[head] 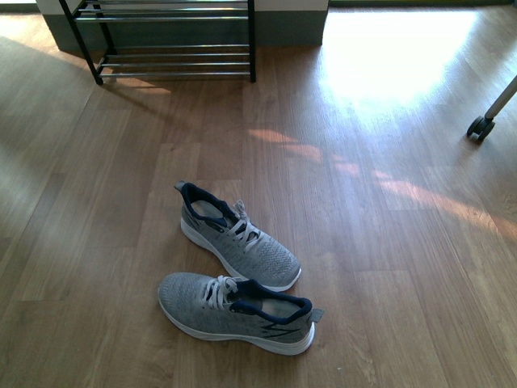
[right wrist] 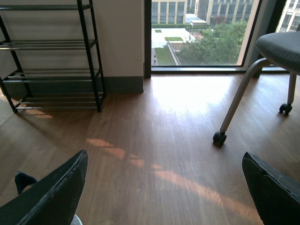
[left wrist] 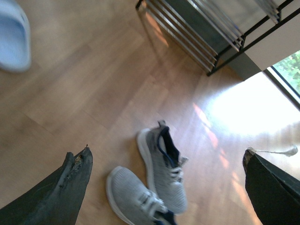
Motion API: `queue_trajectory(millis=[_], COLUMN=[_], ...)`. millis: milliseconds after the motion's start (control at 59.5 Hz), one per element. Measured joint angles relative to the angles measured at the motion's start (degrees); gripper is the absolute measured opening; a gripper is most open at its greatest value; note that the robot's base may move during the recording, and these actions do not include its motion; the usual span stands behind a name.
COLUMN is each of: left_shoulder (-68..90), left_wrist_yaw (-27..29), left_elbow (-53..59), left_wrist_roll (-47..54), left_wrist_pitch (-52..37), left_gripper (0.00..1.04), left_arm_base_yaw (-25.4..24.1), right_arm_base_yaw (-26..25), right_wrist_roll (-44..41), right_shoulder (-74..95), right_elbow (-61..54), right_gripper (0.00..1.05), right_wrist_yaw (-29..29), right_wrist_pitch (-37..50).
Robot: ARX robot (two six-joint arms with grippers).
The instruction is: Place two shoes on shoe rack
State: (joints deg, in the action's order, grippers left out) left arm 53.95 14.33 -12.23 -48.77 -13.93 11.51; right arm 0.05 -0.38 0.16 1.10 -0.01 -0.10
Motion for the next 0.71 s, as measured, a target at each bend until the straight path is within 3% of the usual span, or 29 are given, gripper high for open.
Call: queue_trajectory(millis=[101,218,403,706], left_shoulder=[26.01,48.11,73.29,92.35], left_wrist_yaw=[-6.34,-11.43,-20.76,-35.17], left_elbow=[-5.90,-13.57,-29.33,-47.45], left_wrist_roll=[-8.09,-12.13,-17.99,-24.63], left_wrist_pitch=[-14.03,-18.73,-10.56,-2.51], left_gripper=[0.95,0.95,0.95,0.95], left_arm_base_yaw=[0.04,0.66,0.87,4.90], right_arm_base_yaw=[0.00,0.00,0.00,0.00], right_wrist_roll=[0.00,0.00,0.00,0.00], right_shoulder=[0.00,0.00,0.00,0.00], right_elbow=[0.00,0.00,0.00,0.00], right_gripper=[0.96,0.96,0.96,0.96], right_wrist_yaw=[0.00,0.00,0.02,0.02], right_wrist_pitch=[0.00,0.00,0.00,0.00])
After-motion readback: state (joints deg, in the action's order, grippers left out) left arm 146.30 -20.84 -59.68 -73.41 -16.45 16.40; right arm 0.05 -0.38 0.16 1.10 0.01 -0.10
